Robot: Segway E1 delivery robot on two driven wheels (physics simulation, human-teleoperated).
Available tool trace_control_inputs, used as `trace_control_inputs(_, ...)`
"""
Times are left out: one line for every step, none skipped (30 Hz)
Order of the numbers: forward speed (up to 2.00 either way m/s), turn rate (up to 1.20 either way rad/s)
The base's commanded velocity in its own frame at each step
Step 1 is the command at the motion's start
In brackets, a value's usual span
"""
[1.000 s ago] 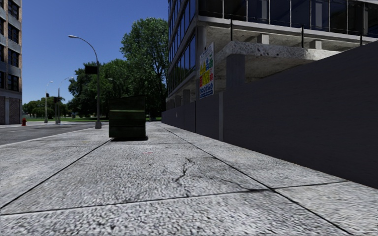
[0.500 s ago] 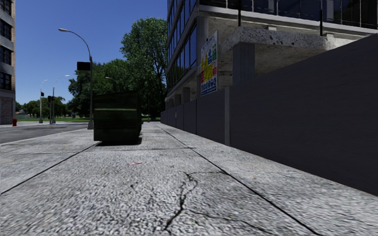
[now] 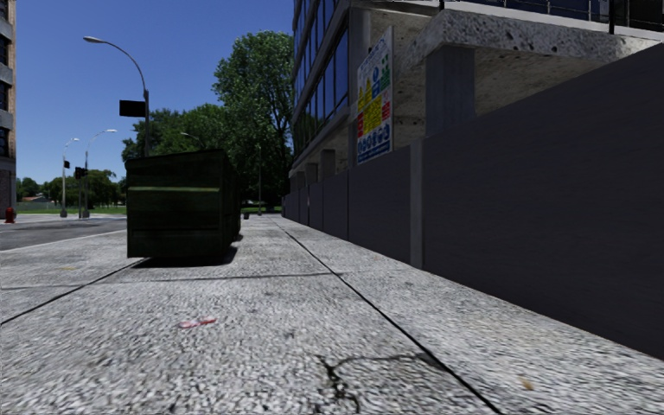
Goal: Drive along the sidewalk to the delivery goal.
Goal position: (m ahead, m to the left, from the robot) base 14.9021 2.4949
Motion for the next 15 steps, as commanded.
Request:
trace_control_inputs(2.00, 0.25)
trace_control_inputs(2.00, 0.25)
trace_control_inputs(2.00, 0.25)
trace_control_inputs(2.00, 0.25)
trace_control_inputs(2.00, 0.25)
trace_control_inputs(2.00, 0.27)
trace_control_inputs(2.00, 0.29)
trace_control_inputs(2.00, 0.32)
trace_control_inputs(2.00, 0.32)
trace_control_inputs(2.00, 0.32)
trace_control_inputs(2.00, 0.32)
trace_control_inputs(2.00, 0.32)
trace_control_inputs(2.00, 0.33)
trace_control_inputs(2.00, 0.33)
trace_control_inputs(2.00, 0.33)
